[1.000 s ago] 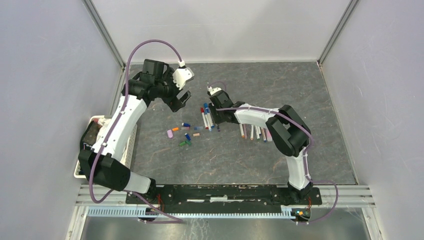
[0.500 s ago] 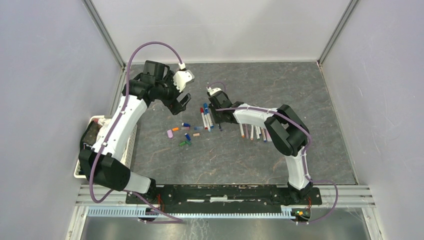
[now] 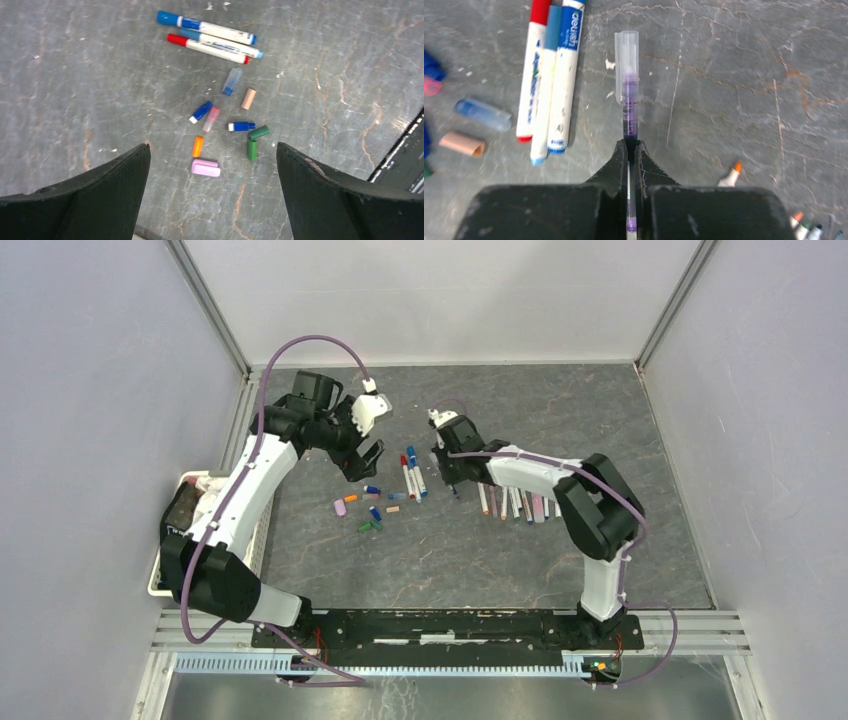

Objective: Open the pen caps

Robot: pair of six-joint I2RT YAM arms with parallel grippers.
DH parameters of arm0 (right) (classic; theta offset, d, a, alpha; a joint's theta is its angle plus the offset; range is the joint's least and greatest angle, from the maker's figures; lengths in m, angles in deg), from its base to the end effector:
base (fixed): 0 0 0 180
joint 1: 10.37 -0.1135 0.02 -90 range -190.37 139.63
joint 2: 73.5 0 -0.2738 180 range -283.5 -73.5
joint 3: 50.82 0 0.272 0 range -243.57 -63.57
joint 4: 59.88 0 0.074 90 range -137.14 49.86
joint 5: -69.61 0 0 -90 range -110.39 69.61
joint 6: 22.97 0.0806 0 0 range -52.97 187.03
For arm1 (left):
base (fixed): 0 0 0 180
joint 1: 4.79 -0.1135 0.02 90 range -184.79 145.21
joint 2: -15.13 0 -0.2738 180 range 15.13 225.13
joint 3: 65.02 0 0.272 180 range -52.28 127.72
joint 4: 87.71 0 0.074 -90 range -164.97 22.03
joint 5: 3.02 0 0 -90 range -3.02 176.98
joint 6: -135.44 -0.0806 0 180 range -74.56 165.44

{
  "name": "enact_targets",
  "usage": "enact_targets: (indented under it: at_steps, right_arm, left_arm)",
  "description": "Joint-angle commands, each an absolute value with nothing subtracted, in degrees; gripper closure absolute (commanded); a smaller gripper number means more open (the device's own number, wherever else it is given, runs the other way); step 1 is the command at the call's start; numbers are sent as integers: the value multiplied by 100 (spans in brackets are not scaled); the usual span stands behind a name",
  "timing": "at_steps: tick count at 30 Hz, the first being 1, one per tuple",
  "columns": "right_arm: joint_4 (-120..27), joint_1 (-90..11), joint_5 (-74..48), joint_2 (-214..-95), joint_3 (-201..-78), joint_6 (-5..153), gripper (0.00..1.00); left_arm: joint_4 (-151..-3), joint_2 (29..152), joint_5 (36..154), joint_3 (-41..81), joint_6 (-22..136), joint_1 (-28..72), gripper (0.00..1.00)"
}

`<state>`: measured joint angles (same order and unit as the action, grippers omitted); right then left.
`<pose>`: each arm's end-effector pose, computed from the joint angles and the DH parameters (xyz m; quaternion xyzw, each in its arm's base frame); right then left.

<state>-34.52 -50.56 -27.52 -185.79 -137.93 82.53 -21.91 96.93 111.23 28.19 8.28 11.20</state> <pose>0.3639 0.2943 0.1322 -0.1804 0.9222 0.1056 0.3253 0.3114 -0.1237 0.3184 0.4739 0.8038 -0.1417 0.3306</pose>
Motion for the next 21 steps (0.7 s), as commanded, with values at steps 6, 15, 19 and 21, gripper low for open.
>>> enact_targets:
  at_steps: [6, 15, 19, 21]
  right_arm:
    - [-3803, -4919, -184, -17057, -12962, 8343, 100]
    - [-3958, -4947, 2185, -16510, -12461, 8534, 100]
    - [-3934, -4992, 2926, -16477, -12495, 8514, 100]
    - [-3940, -5018, 3229, -16507, -12530, 8551, 100]
  left_arm:
    - [-1858, 9271, 12488, 2208, -611, 1129, 0]
    - [-1064, 9195, 13097, 2019, -2111, 1175, 0]
    - [-750, 9195, 13090, 1968, -2686, 1293, 0]
    - [-616, 9190, 13023, 1909, -2858, 1470, 0]
